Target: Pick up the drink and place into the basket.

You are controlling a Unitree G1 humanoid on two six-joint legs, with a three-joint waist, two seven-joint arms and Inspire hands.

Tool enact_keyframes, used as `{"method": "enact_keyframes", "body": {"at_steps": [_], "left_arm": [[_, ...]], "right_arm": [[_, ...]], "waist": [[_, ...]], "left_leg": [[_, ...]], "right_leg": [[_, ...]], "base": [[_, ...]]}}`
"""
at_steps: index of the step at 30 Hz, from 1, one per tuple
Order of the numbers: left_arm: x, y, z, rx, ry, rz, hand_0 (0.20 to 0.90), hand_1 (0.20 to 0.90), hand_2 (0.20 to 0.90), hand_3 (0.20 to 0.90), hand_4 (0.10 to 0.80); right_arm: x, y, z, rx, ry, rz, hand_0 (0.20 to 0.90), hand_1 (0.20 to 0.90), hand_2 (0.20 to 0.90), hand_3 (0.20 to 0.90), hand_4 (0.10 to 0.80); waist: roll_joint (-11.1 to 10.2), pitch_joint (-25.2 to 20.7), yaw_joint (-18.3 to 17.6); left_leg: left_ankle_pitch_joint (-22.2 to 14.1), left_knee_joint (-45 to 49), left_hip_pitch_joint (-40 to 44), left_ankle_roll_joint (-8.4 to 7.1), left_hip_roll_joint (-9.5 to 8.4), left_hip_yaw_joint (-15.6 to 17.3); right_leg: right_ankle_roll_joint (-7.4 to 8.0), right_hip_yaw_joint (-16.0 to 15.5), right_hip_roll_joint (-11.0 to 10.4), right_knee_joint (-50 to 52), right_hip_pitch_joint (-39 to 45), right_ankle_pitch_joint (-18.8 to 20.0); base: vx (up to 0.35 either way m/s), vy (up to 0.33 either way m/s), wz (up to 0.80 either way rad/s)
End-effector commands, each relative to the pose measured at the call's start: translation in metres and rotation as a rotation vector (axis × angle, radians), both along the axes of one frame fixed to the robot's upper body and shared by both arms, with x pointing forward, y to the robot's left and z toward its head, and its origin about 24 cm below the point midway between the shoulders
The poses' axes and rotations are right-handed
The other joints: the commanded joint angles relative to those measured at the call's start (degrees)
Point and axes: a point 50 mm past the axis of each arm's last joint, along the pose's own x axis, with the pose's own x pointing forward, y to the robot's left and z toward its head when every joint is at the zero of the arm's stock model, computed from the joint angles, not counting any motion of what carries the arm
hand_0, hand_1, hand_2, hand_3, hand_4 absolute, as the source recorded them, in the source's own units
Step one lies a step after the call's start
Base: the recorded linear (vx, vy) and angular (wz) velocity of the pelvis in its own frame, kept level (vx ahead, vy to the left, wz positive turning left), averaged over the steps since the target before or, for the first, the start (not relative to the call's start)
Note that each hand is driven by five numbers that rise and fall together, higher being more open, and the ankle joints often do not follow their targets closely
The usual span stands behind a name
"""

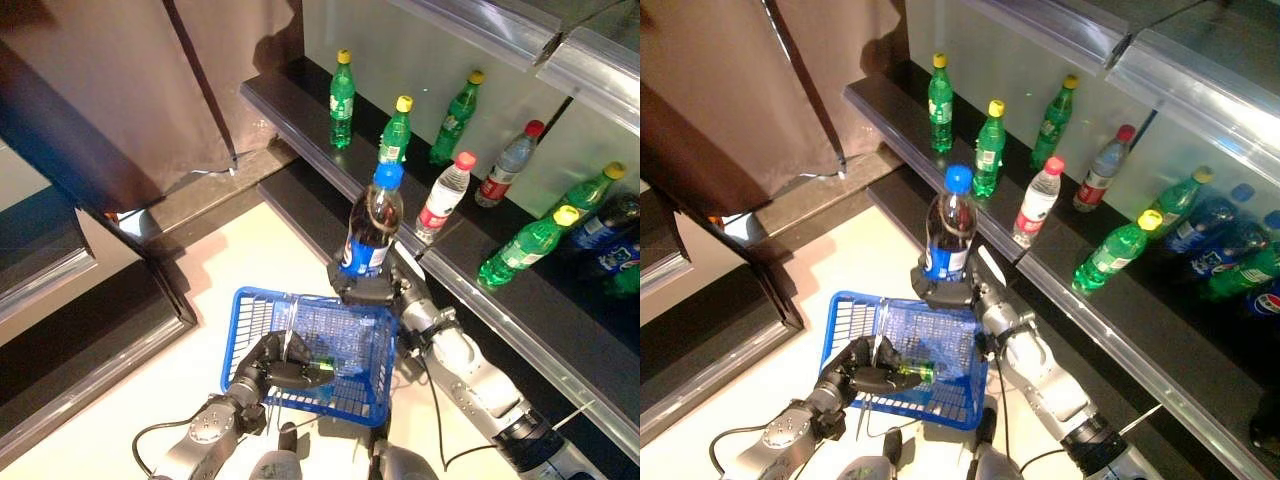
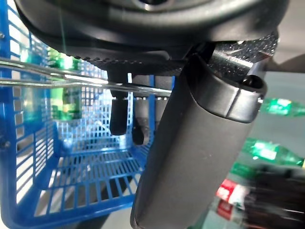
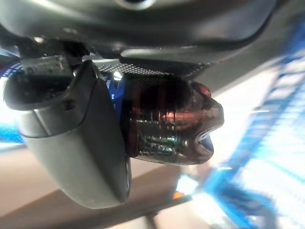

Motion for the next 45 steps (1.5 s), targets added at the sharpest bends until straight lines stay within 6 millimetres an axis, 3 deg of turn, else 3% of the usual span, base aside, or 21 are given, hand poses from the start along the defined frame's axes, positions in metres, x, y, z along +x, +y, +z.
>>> {"method": "enact_keyframes", "body": {"at_steps": [1, 8, 18, 25, 36, 45], "left_arm": [[0.03, -0.038, 0.111, -0.277, -0.568, -0.163, 0.3, 0.3, 0.3, 0.2, 0.1], [0.024, -0.041, 0.117, -0.313, -0.613, -0.16, 0.3, 0.3, 0.3, 0.2, 0.1], [0.021, -0.05, 0.122, -0.418, -0.625, -0.232, 0.3, 0.3, 0.3, 0.2, 0.1], [0.024, -0.06, 0.13, -0.44, -0.636, -0.313, 0.3, 0.3, 0.3, 0.2, 0.1], [0.028, -0.061, 0.137, -0.413, -0.634, -0.373, 0.3, 0.3, 0.3, 0.2, 0.1], [0.03, -0.059, 0.142, -0.387, -0.619, -0.412, 0.3, 0.3, 0.3, 0.2, 0.1]], "right_arm": [[0.009, 0.001, 0.046, 0.151, -0.26, -0.118, 0.3, 0.3, 0.3, 0.2, 0.1], [-0.005, -0.003, -0.009, 0.085, -0.06, -0.208, 0.3, 0.3, 0.3, 0.2, 0.1], [-0.011, 0.003, -0.043, 0.005, 0.066, -0.196, 0.3, 0.3, 0.3, 0.2, 0.1], [-0.005, 0.006, -0.067, -0.259, 0.213, -0.078, 0.3, 0.3, 0.3, 0.2, 0.1], [0.012, -0.013, -0.072, -0.511, 0.39, -0.04, 0.3, 0.3, 0.3, 0.2, 0.1], [0.023, -0.045, -0.072, -0.935, 0.469, 0.005, 0.3, 0.3, 0.3, 0.2, 0.1]], "waist": [[0.91, -7.69, -0.22], [1.31, -7.08, -0.22], [1.8, -6.35, 0.02], [1.5, -5.71, 0.87], [0.28, -4.31, 2.69], [-0.84, -4.28, 4.26]], "left_leg": [[1.85, 0.43, -3.99, 5.06, -3.48, -1.82], [2.1, 0.12, -4.29, 5.23, -3.64, -2.39], [2.57, 0.3, -4.97, 5.12, -3.84, -3.28], [2.92, 0.38, -5.38, 4.8, -3.91, -4.35], [3.25, 0.47, -5.77, 4.6, -4.05, -6.1], [3.24, 0.33, -5.58, 4.6, -3.93, -7.0]], "right_leg": [[0.9, -2.27, -1.07, 2.26, 5.47, -6.14], [0.84, -2.09, -1.21, 1.84, 5.35, -5.89], [0.55, -2.09, -1.38, 1.94, 5.03, -5.82], [0.47, -2.66, -1.49, 2.11, 4.99, -5.81], [0.46, -3.12, -1.37, 2.46, 5.18, -5.84], [0.78, -3.1, -1.32, 2.47, 5.6, -5.66]], "base": [[-0.001, 0.036, 0.05], [0.0, 0.005, 0.0], [0.0, 0.0, 0.0], [-0.007, -0.011, 0.05], [-0.001, -0.018, 0.06], [0.018, -0.013, 0.04]]}}
